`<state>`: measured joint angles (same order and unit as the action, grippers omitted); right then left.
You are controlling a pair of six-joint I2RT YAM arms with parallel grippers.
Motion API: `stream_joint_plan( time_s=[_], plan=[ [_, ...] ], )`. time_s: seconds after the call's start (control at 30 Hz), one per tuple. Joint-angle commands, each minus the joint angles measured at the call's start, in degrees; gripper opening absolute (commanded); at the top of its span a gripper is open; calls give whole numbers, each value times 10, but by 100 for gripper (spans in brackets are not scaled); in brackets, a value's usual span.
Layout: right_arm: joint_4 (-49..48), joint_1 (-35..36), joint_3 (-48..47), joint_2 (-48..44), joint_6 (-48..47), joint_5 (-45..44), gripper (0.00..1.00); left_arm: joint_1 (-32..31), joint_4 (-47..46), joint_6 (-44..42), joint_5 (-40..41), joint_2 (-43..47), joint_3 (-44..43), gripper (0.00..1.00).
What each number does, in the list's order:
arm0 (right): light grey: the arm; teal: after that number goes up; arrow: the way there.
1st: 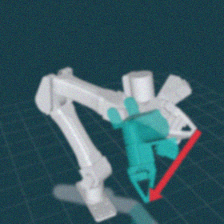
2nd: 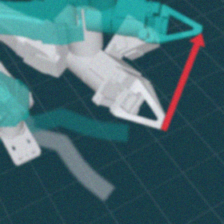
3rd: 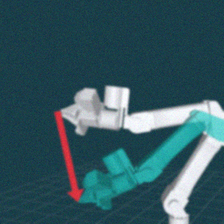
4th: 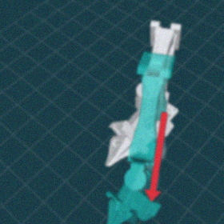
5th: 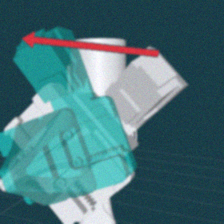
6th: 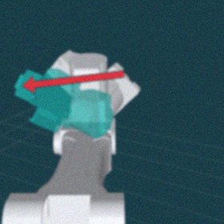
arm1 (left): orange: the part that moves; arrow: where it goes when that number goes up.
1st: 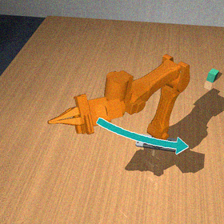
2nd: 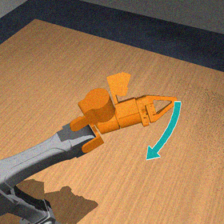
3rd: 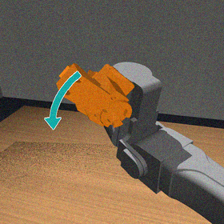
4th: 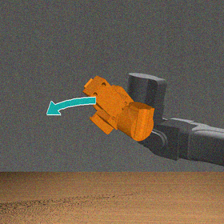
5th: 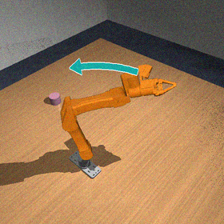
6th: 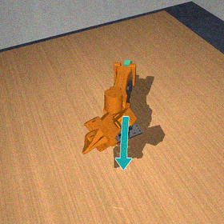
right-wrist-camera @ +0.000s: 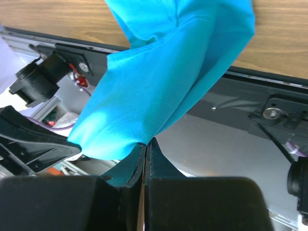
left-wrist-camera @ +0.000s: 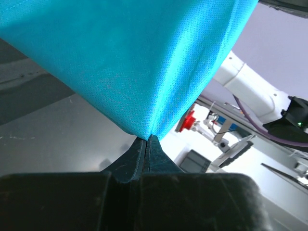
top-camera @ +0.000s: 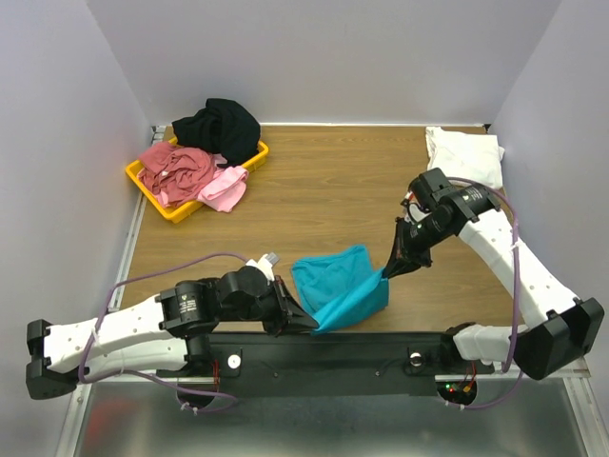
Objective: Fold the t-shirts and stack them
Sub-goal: Fold the tshirt
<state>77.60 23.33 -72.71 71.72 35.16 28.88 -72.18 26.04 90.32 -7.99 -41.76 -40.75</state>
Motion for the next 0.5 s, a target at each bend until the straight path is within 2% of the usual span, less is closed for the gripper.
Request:
stream_joint_plan(
  time_s=[0.0,0.23,0.47],
  plan=[
    [17,3,-35,10,-18,-34,0,6,-43,36,8,20,16,0],
    [12,3,-63,43,-26,-56,0,54,-42,12,-21,12,16,0],
    [6,3,-87,69,-30,-74,0,131,-42,-41,-73,-7,13,0]
  ],
)
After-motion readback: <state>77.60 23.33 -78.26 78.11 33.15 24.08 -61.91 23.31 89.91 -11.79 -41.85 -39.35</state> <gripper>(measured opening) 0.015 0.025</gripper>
